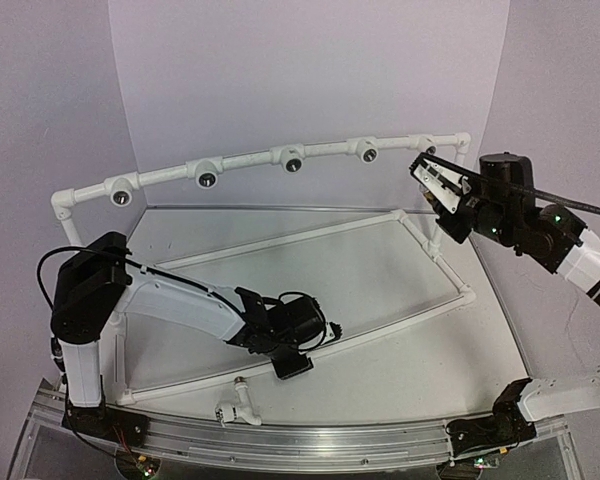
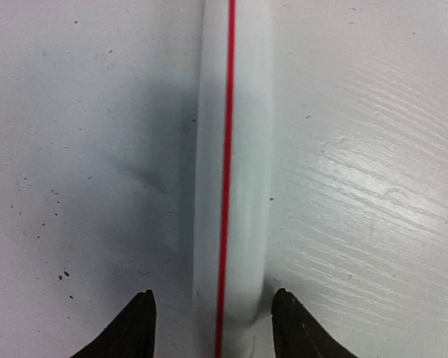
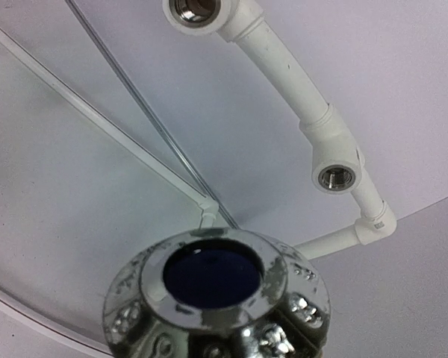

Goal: Install the water faucets
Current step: Hold the pipeline at the center of the board.

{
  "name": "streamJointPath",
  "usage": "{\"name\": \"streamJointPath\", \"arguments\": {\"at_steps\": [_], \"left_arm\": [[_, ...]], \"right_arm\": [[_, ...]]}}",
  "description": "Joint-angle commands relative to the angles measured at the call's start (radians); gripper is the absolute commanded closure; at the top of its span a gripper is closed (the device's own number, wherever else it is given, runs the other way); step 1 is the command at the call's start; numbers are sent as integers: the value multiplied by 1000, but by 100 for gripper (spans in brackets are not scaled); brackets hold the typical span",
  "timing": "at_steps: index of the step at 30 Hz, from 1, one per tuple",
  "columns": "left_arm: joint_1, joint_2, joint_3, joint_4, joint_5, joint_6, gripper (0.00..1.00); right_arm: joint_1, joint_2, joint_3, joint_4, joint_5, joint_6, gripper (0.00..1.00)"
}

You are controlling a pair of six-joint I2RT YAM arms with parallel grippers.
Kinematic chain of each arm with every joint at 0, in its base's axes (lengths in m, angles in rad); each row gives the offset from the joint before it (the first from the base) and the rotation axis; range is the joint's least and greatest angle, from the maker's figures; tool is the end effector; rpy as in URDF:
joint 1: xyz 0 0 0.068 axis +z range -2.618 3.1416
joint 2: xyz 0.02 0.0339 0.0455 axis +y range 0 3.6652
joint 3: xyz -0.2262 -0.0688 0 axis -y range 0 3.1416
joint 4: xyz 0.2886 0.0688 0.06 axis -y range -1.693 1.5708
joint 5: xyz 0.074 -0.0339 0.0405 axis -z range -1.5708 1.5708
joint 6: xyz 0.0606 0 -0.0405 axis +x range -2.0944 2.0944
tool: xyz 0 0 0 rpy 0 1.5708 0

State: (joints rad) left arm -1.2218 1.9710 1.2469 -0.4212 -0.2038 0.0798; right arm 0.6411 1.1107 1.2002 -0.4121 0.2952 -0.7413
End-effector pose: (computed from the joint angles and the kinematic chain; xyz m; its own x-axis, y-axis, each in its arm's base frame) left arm 0.1548 -0.3896 0.0541 -0.2394 0.8862 -0.3968 0.9137 0.3438 0.2167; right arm 0.2725 0.1813 0.3599 0.0496 -0.7690 -0.6373 -0.4305 0.5592 -0.7084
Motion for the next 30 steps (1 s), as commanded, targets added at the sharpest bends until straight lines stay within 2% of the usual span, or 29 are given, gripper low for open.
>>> {"name": "streamJointPath", "arguments": {"at_steps": [1, 6, 10, 13, 15, 16, 18, 20, 22, 25, 30], "left_arm": [[34, 31, -56, -34, -148, 114, 51], [72, 18, -151, -35, -237, 164, 63], [135, -2, -245, -20, -285, 180, 72], [155, -63, -306, 15, -288, 195, 73], [153, -103, -272, 4, -245, 161, 65], [148, -126, -228, -11, -187, 130, 56], [138, -163, -142, -16, -69, 77, 30], [138, -159, -43, 6, 51, 34, 15], [137, -97, 91, 40, 124, -1, 5], [137, 73, 310, 55, 160, -1, 0], [140, 359, 633, 49, 189, 74, 0]], "right_arm": [[4, -18, 14, 8, -119, -41, 100], [3, -18, -54, 50, -46, -141, 100], [3, 22, -38, 58, 32, -187, 100], [2, 40, -36, 74, 53, -211, 100], [2, 47, -33, 86, 62, -187, 100], [2, 45, -26, 89, 55, -172, 100], [2, 35, -12, 90, 37, -149, 100], [2, 21, -19, 93, 18, -210, 100], [2, 30, -34, 111, 46, -303, 98], [-5, 84, -11, 115, 125, -376, 100], [-55, 114, 0, 222, 126, -391, 100]]}}
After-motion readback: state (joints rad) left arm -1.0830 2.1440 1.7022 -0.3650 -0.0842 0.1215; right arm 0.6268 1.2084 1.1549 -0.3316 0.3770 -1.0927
